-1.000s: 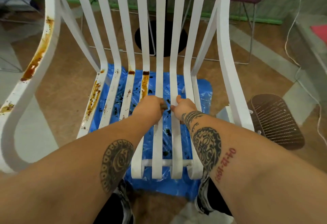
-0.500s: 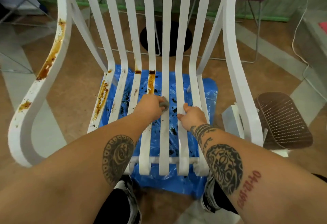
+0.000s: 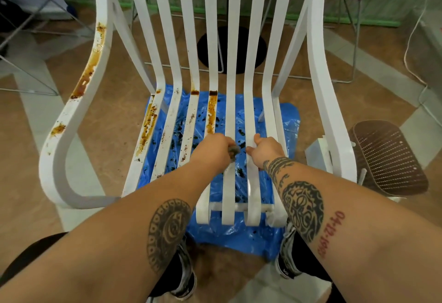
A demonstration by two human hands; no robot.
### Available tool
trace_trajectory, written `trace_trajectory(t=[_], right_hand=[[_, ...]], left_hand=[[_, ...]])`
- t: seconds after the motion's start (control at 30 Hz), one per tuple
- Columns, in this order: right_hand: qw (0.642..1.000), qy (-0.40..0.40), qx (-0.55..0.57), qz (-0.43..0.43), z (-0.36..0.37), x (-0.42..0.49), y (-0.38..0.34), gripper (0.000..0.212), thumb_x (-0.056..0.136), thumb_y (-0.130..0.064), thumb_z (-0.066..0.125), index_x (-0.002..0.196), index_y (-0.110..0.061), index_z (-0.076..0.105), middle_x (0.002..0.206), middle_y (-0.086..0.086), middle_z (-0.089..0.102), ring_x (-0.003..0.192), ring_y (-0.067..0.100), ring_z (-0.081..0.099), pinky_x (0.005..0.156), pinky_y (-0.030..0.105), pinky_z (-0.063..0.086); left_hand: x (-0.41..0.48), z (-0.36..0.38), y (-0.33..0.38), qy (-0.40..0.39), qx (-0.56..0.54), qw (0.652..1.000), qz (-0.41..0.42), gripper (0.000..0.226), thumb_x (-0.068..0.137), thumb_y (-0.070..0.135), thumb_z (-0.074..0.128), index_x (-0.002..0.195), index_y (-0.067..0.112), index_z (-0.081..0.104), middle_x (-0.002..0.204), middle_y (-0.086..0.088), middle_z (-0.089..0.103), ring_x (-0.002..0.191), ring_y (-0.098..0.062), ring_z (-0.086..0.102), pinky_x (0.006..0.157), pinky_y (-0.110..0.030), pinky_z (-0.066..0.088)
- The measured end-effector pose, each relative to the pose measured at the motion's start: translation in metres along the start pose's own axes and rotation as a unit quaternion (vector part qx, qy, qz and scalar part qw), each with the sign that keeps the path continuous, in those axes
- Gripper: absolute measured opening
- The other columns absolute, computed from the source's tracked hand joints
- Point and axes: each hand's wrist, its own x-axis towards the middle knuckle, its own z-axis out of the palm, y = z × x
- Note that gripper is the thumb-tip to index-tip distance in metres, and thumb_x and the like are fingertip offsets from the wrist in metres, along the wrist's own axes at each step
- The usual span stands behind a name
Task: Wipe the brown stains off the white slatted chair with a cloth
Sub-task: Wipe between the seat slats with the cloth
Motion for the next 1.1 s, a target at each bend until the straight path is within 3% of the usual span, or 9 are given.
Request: trace_trajectory(t=[0.1,0.3,0.47,0.6,0.77,0.83,0.93,1.1], right_hand=[[1.0,-0.009,-0.02,0.002,-0.001,-0.001,-0.001,0.067,0.106,-0.042,0.042,0.161,-0.015,0.015,0.15,0.018,0.043,0.118,0.034,0.058,0.091,0.041,0.057],[0.999,-0.023,-0.024,0.007,-0.004,-0.001,-0.002,0.068,0.106,-0.043,0.042,0.161,-0.014,0.013,0.151,0.018,0.042,0.117,0.033,0.059,0.091,0.039,0.057],[1.0,-0.01,-0.002,0.003,-0.002,0.0,-0.001,0.066,0.105,-0.042,0.045,0.16,-0.015,0.019,0.144,0.019,0.047,0.118,0.035,0.058,0.092,0.043,0.056],[1.0,-0.012,-0.013,0.002,0.002,-0.002,-0.001,0.066,0.106,-0.04,0.042,0.16,-0.011,0.016,0.145,0.02,0.047,0.118,0.036,0.057,0.092,0.043,0.055],[0.999,-0.01,0.023,0.025,0.006,-0.013,0.0,0.059,0.108,-0.027,0.036,0.159,-0.008,0.012,0.145,0.021,0.046,0.117,0.036,0.058,0.079,0.036,0.053],[0.997,-0.03,0.064,0.028,0.008,-0.015,0.006,0.056,0.105,-0.015,0.038,0.158,-0.009,0.022,0.146,0.021,0.045,0.12,0.038,0.056,0.083,0.035,0.053],[0.978,-0.062,0.195,0.049,0.009,-0.021,0.016,0.053,0.097,-0.004,0.044,0.148,-0.02,0.044,0.14,0.015,0.051,0.112,0.04,0.059,0.083,0.052,0.06],[0.964,-0.042,0.255,0.054,0.011,-0.056,0.019,0.043,0.097,-0.003,0.047,0.14,-0.006,0.052,0.137,0.019,0.054,0.11,0.04,0.063,0.088,0.053,0.059]], left_hand=[[-0.013,0.018,0.005,-0.018,0.034,0.999,0.006,0.026,0.096,0.002,0.054,0.112,0.014,0.071,0.107,-0.009,0.064,0.078,-0.019,0.049,0.073,-0.029,0.047],[-0.022,-0.002,0.002,-0.119,0.026,0.992,0.015,0.019,0.095,0.011,0.055,0.106,0.013,0.071,0.102,-0.007,0.068,0.085,-0.021,0.058,0.076,-0.032,0.053],[-0.016,-0.003,-0.003,0.0,-0.025,1.0,0.011,0.021,0.098,0.011,0.056,0.11,0.015,0.073,0.103,-0.005,0.068,0.094,-0.023,0.064,0.081,-0.032,0.054],[-0.026,0.03,-0.002,-0.018,-0.009,1.0,0.022,0.015,0.096,0.013,0.062,0.102,0.014,0.076,0.1,-0.003,0.071,0.093,-0.021,0.064,0.08,-0.027,0.05],[-0.04,0.04,-0.004,-0.035,0.008,0.999,0.026,0.017,0.095,0.02,0.065,0.109,0.019,0.075,0.109,-0.003,0.069,0.096,-0.025,0.065,0.086,-0.037,0.057],[-0.047,0.043,-0.004,-0.031,0.013,0.999,0.033,0.017,0.094,0.019,0.067,0.109,0.02,0.076,0.111,-0.004,0.068,0.097,-0.025,0.065,0.087,-0.039,0.057],[-0.058,0.051,-0.006,-0.024,0.008,0.999,0.036,0.019,0.093,0.018,0.068,0.111,0.019,0.075,0.117,-0.004,0.066,0.1,-0.026,0.064,0.09,-0.039,0.056],[-0.082,0.059,-0.004,-0.013,0.0,0.999,0.042,0.015,0.093,0.02,0.068,0.105,0.017,0.075,0.119,-0.003,0.066,0.1,-0.025,0.064,0.089,-0.037,0.055]])
